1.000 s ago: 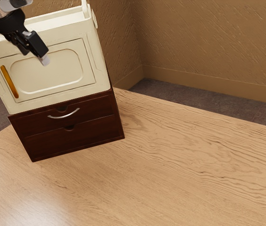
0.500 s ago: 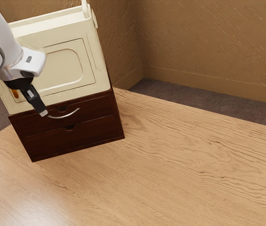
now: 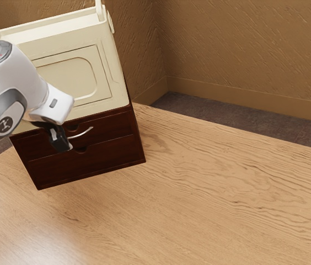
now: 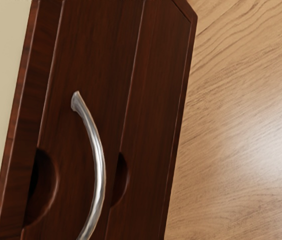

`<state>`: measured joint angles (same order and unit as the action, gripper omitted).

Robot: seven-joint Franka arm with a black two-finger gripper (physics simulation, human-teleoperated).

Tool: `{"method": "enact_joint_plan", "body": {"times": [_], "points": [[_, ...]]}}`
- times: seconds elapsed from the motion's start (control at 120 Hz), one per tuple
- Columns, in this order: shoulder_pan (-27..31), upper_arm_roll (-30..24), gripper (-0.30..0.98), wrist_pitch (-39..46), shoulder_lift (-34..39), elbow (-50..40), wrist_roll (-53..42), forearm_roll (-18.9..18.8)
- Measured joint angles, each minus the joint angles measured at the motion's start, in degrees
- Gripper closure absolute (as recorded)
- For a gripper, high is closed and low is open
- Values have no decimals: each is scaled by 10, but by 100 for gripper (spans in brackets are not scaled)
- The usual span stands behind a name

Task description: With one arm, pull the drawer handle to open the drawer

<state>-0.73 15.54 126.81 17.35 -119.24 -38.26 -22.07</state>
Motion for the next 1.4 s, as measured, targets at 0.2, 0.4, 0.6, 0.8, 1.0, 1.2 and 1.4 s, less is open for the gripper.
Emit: {"method": "enact_joint_plan", "body": {"times": [0.2, 0.4, 0.6, 0.8, 1.0, 1.2, 1.4], "points": [[7, 3, 19, 39, -20, -7, -12, -2], [10, 12, 25, 58, -27, -18, -21, -1], [10, 13, 27, 72, -35, -19, -28, -1], [10, 13, 27, 83, -43, -19, -32, 0], [10, 13, 27, 87, -47, -19, -35, 1], [10, 13, 27, 91, -58, -19, -37, 2], [10, 21, 28, 93, -66, -19, -37, 3]]}}
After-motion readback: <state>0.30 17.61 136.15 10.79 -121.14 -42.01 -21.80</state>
